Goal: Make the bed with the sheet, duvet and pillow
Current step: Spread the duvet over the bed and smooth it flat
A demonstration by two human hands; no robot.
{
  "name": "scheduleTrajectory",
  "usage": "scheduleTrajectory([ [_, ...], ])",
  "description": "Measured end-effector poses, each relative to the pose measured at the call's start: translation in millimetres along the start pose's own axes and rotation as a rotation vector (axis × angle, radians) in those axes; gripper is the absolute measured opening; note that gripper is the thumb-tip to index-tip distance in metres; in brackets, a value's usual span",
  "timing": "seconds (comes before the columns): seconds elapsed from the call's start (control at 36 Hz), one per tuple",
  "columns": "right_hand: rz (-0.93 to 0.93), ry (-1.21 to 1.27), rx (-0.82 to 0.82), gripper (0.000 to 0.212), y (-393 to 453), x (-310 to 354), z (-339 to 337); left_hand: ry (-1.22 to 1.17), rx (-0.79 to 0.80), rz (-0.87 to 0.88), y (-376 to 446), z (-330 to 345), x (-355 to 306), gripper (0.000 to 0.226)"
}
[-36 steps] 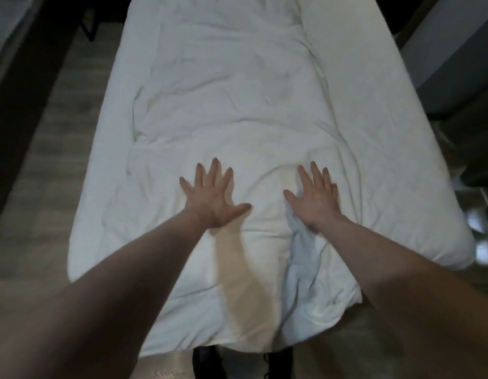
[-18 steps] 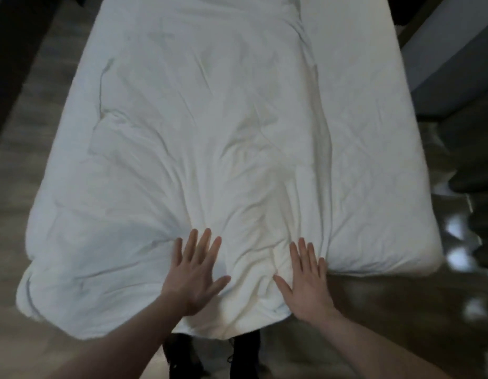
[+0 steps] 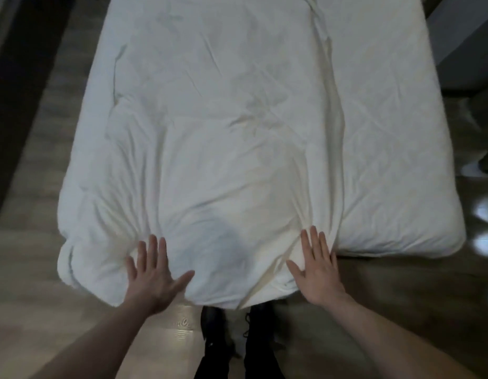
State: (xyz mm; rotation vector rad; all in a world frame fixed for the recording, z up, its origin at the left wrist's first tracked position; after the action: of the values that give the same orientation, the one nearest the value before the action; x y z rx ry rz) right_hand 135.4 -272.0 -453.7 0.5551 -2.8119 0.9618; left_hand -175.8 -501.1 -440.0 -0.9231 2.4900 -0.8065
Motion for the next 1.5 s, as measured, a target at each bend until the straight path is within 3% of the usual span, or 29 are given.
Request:
scheduleTrajectory([
  [0.11,-0.03,-0.036,0.112,0.084,-41.2,-21.0,13.4,-0.081,-0.006,0.056,-44.5,6.5,15.5,0.11],
  [0.17,0.037,0.071,0.202,0.08,-58.5,-39.5,21.5,-0.172,-0.132,0.077,-57.6,-16.2,23.1,0.103],
  [0.19,0.074,0.146,0.181,0.08,-63.8,-45.2,19.8,-0.248,-0.233,0.082,-62.3,-32.3,26.6,0.093],
  [0.28,0.176,0.365,-0.148,0.071,-61.0,-49.2,-13.0,-0.39,-0.547,0.047,-59.8,-87.1,41.3,0.064],
  [0.33,0.242,0.514,-0.235,0.068,-43.1,-39.4,-34.3,-0.373,-0.639,-0.052,-40.8,-110.3,65.1,0.075],
  [0.39,0.292,0.62,-0.155,0.074,-16.0,-23.6,-43.6,-0.389,-0.61,-0.245,-20.2,-120.5,91.2,0.096],
  [0.47,0.398,0.806,-0.075,0.089,13.0,-1.7,-42.2,-0.586,-0.392,-0.563,3.5,-101.1,124.7,0.115],
  [0.53,0.463,0.809,-0.08,0.098,14.6,2.4,-34.7,-0.738,-0.25,-0.511,14.2,-81.7,128.7,0.112],
  [0.58,0.565,0.759,-0.054,0.094,5.4,-6.2,-20.9,-0.784,-0.209,-0.454,14.2,-69.3,135.1,0.092],
  [0.69,0.666,0.686,-0.114,0.032,-12.9,-33.7,-8.9,-0.869,-0.323,-0.481,-5.6,-75.1,141.1,0.05],
  [0.75,0.67,0.752,-0.073,0.026,-15.3,-45.7,-4.7,-0.925,-0.306,-0.485,-9.1,-76.7,141.9,0.043],
  [0.89,0.711,1.025,0.153,0.029,-7.7,-65.4,10.0,-1.193,-0.105,-0.444,-10.4,-66.4,156.0,0.049],
  [0.97,0.782,1.242,0.141,0.032,1.1,-63.0,9.4,-1.255,-0.103,-0.479,-14.5,-54.1,160.7,0.045],
  [1.06,0.786,1.466,0.129,0.057,9.8,-34.8,7.4,-1.31,-0.172,-0.574,-29.3,-32.4,146.4,0.031],
  [1.08,0.79,1.497,0.147,0.068,11.2,-25.7,9.2,-1.337,-0.151,-0.617,-34.8,-21.2,138.5,0.038],
  [1.14,0.823,1.478,0.179,0.097,10.1,-20.0,17.0,-1.479,-0.131,-0.731,-43.8,2.7,126.0,0.084],
  [1.17,0.825,1.455,0.181,0.111,7.2,-21.9,20.4,-1.571,-0.137,-0.741,-44.6,10.0,119.5,0.095],
  [1.22,0.795,1.36,0.162,0.124,0.0,-28.7,21.5,-1.767,-0.134,-0.648,-34.0,15.6,104.5,0.085],
  [1.33,0.728,1.174,0.216,0.107,-12.9,-26.2,14.6,-1.965,-0.194,-0.44,-16.7,1.0,91.8,0.062],
  [1.5,0.707,1.202,0.416,0.097,-10.3,-29.0,26.8,-1.986,-0.194,-0.451,-22.1,2.4,109.0,0.058],
])
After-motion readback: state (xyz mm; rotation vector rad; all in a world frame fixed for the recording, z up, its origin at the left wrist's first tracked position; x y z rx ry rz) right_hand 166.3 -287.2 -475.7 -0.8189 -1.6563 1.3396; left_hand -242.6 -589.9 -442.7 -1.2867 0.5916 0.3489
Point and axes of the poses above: each hand's wrist, its own y-axis towards the middle knuckle, its own z-axis out of the palm, x = y × z, the point moved 7 cm from there along y, towards the middle knuckle, and after that the axes turned 7 degrees about z, right-handed, at the moved point
